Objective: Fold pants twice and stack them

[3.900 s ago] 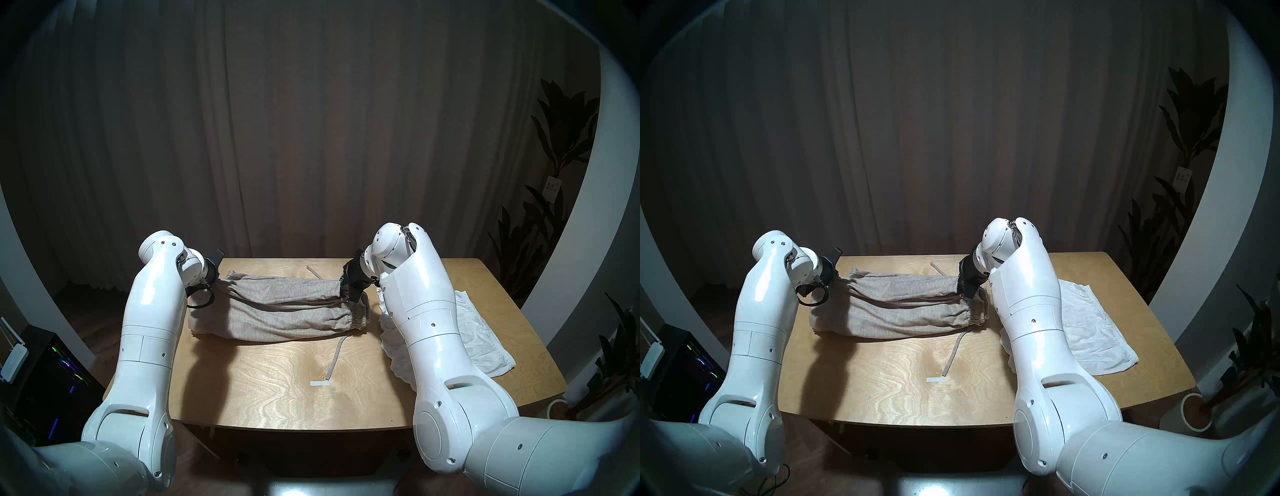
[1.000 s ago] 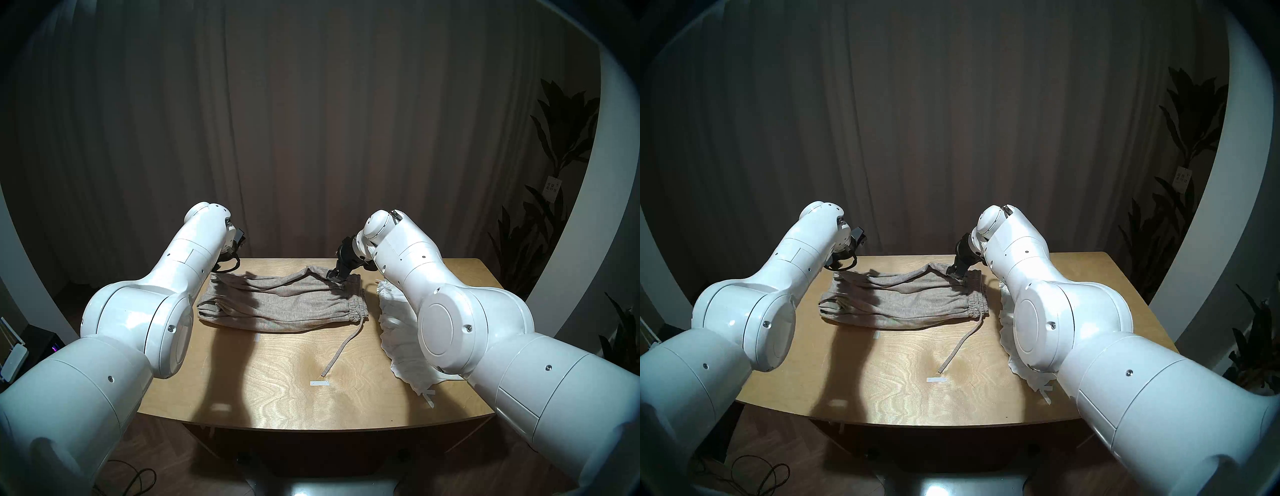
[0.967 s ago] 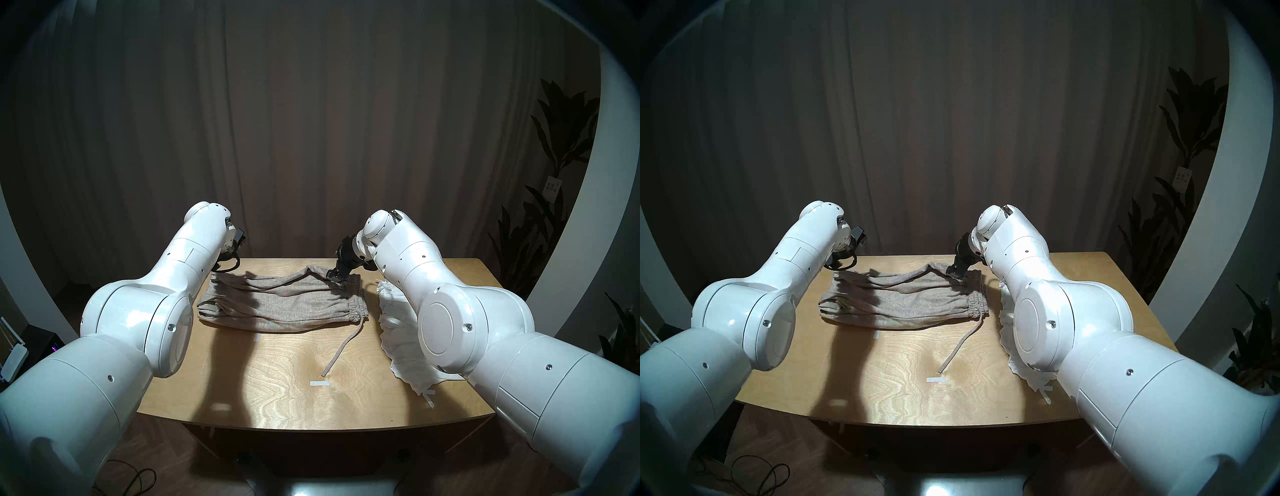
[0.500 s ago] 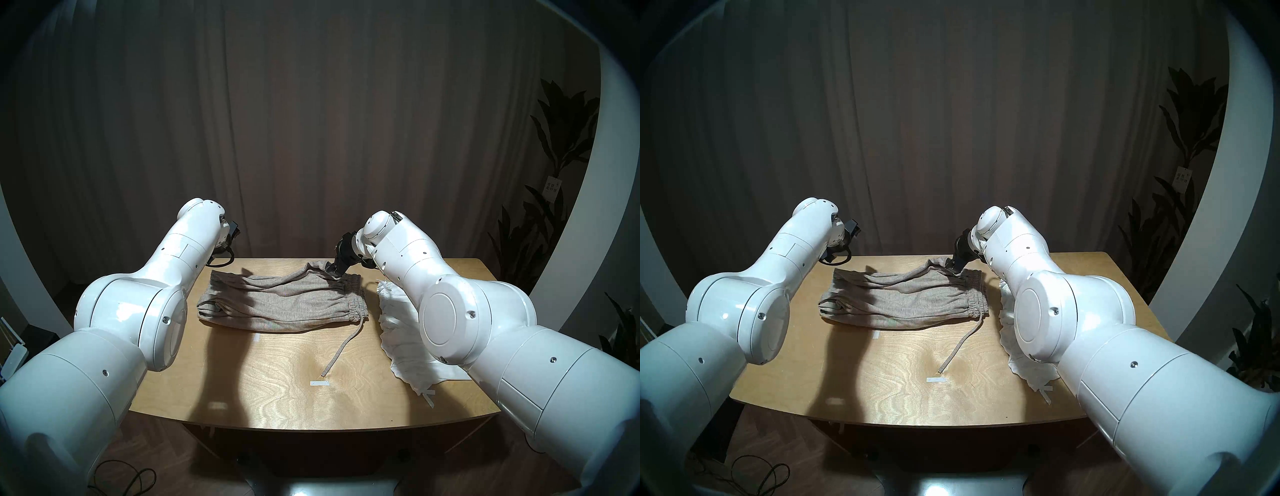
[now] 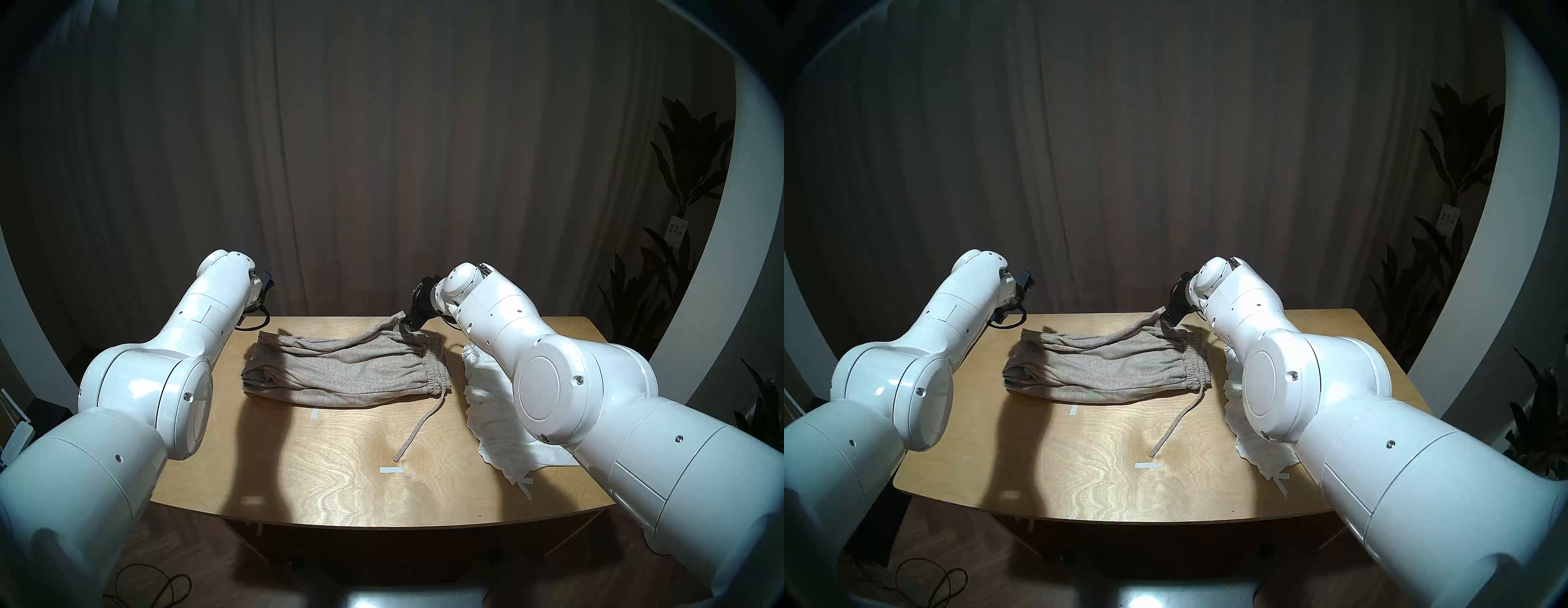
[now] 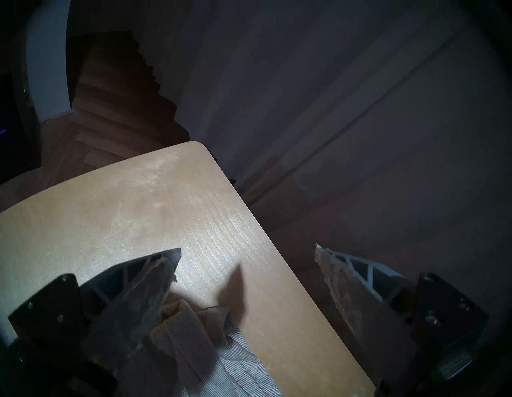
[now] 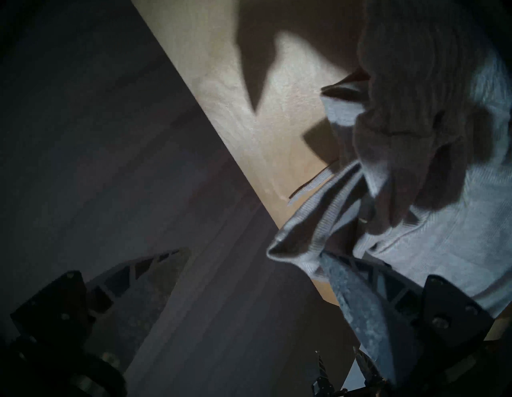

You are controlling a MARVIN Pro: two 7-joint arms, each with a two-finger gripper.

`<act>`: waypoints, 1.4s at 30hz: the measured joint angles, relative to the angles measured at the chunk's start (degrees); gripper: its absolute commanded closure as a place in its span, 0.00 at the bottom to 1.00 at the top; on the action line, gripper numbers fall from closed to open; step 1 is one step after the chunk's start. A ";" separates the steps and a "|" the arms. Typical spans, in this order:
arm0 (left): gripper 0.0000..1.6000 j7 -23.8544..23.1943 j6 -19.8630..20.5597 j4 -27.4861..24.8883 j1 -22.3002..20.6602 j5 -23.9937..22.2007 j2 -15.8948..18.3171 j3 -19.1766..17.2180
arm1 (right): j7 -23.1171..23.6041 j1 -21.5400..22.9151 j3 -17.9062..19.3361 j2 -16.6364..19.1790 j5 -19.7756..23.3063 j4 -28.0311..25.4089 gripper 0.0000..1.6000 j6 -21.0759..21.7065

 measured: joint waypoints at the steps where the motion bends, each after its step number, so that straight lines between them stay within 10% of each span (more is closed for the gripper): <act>1: 0.00 -0.12 -0.13 -0.15 0.26 0.01 0.20 -0.11 | 0.53 -0.05 -0.02 -0.02 0.00 0.06 0.00 0.33; 42: 0.00 -9.01 -7.13 -13.37 15.72 -0.66 7.87 -6.67 | 6.55 0.96 -5.09 3.18 -3.73 -2.60 0.00 14.99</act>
